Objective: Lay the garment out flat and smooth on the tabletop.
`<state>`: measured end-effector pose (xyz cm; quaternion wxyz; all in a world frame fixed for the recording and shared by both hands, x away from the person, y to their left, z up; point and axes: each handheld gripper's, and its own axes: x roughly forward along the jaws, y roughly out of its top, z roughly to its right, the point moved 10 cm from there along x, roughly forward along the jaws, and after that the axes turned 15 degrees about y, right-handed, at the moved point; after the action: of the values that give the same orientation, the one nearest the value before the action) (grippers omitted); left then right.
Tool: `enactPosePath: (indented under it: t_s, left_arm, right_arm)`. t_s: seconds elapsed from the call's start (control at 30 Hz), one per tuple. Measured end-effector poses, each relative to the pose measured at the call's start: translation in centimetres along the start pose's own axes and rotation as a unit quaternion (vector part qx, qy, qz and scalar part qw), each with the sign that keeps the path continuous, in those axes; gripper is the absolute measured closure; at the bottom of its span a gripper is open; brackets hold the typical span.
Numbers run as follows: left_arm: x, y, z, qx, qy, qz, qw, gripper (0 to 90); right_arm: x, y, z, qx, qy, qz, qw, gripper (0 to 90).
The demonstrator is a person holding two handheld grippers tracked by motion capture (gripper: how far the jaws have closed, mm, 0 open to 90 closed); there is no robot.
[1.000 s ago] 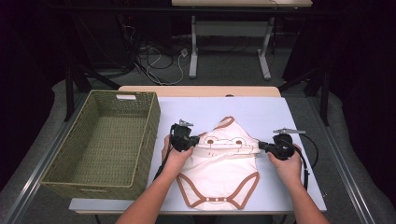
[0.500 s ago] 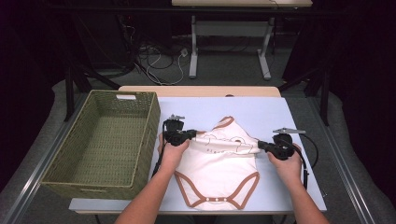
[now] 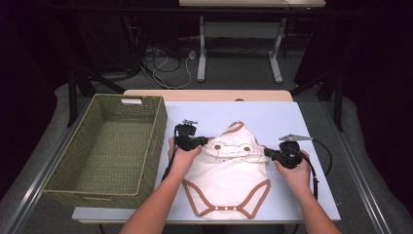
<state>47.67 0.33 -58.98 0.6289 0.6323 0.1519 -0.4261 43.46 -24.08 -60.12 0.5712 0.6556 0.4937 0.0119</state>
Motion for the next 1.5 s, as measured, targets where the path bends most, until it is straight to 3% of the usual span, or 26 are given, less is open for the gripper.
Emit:
enactPosePath:
  t_s: [0.23,0.33,0.43,0.5,0.83,0.97,1.23,1.4,1.5]
  left_arm:
    - [-0.7,0.7,-0.4,0.004,0.007,0.013,0.9999,84.0]
    - [-1.2,1.1,-0.5,-0.003,0.002,0.024,0.9997,84.0]
    - [-1.6,1.7,-0.7,-0.026,-0.007,0.033,0.9991,84.2]
    - [-1.7,1.9,-1.1,-0.032,-0.003,0.036,0.9988,84.7]
    - [-1.9,2.0,-2.2,-0.037,0.008,0.034,0.9987,85.4]
    - [-2.2,2.2,-2.9,-0.056,0.009,0.041,0.9975,85.6]
    - [-2.4,2.2,-3.2,-0.045,0.02,0.042,0.9979,85.9]
    - [-3.0,2.2,-3.1,-0.042,0.02,0.048,0.9977,85.8]
    - [-4.1,2.3,-2.8,-0.033,0.026,0.058,0.9974,85.8]
  right_arm:
    - [-0.3,0.0,0.4,0.001,-0.007,0.002,1.0,89.8]
    - [-0.5,0.1,0.5,0.002,-0.005,0.005,1.0,89.8]
    - [-0.4,0.0,0.4,0.007,-0.004,0.001,1.0,89.8]
    - [-0.2,-0.3,0.7,-0.001,-0.015,-0.01,0.9998,89.8]
    - [-0.3,-0.7,1.6,0.008,-0.023,-0.016,0.9996,90.0]
    - [-0.3,-0.9,1.9,0.012,-0.031,-0.02,0.9993,90.0]
    - [-0.5,-0.8,1.8,0.016,-0.023,-0.013,0.9995,90.0]
    - [-1.1,0.0,1.1,0.018,-0.011,0.007,0.9998,90.0]
    - [-1.6,0.6,0.7,0.013,-0.008,0.018,0.9997,90.0]
